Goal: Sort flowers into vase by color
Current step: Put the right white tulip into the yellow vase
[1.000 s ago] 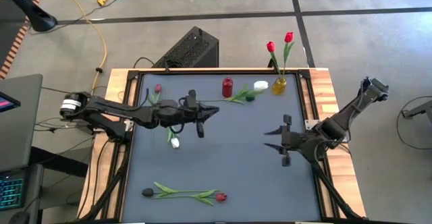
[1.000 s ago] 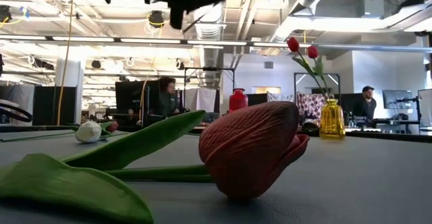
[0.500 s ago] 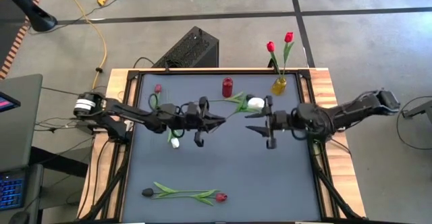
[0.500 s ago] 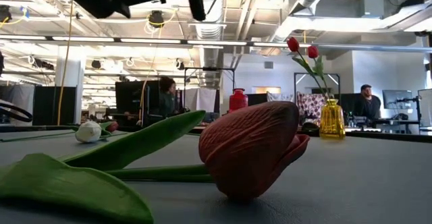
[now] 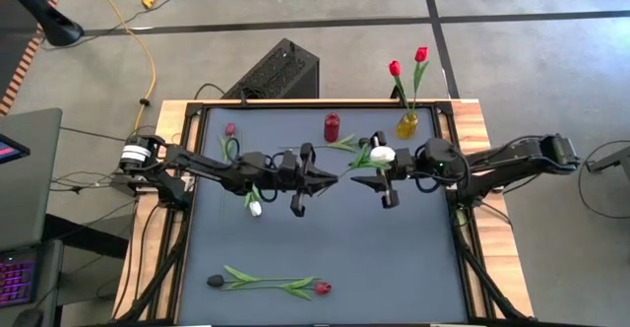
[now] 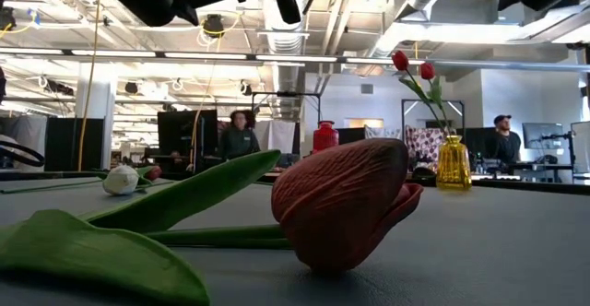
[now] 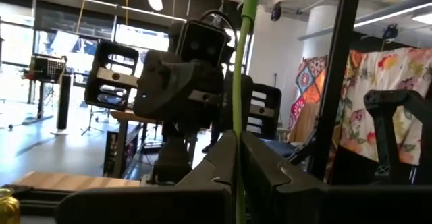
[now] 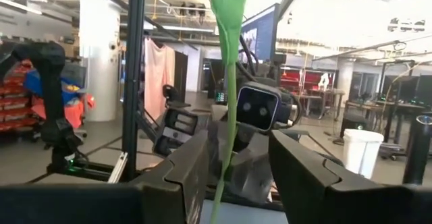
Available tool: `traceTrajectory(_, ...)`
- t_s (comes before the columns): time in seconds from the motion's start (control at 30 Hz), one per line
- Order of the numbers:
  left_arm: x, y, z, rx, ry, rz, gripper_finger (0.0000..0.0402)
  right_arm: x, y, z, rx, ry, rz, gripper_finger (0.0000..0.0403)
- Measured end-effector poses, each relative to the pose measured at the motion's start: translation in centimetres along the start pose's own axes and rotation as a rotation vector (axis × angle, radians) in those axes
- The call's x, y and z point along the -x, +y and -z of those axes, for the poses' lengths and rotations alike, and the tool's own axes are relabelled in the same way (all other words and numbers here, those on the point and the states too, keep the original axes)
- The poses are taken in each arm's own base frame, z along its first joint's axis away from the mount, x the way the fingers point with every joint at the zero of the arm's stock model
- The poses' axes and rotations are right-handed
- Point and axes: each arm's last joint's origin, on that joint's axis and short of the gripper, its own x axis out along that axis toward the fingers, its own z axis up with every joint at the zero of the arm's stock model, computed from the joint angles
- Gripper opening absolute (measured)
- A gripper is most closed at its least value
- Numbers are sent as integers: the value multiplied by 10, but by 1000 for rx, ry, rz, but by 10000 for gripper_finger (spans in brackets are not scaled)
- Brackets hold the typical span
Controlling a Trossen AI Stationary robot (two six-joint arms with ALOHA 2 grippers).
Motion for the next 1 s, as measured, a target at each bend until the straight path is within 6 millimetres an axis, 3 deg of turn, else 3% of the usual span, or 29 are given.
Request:
traceTrajectory(0.3, 0, 1, 1, 6, 7, -34, 0, -7, -4, 10, 1, -12, 1, 179)
traceTrajectory(0.6, 0, 3, 3, 7, 27, -69, 0, -8, -4, 8, 5, -37, 1, 170)
traceTrajectory(1.0, 0, 3, 5, 12, 37, -92, 0, -8, -5, 8, 7, -33, 24, 53)
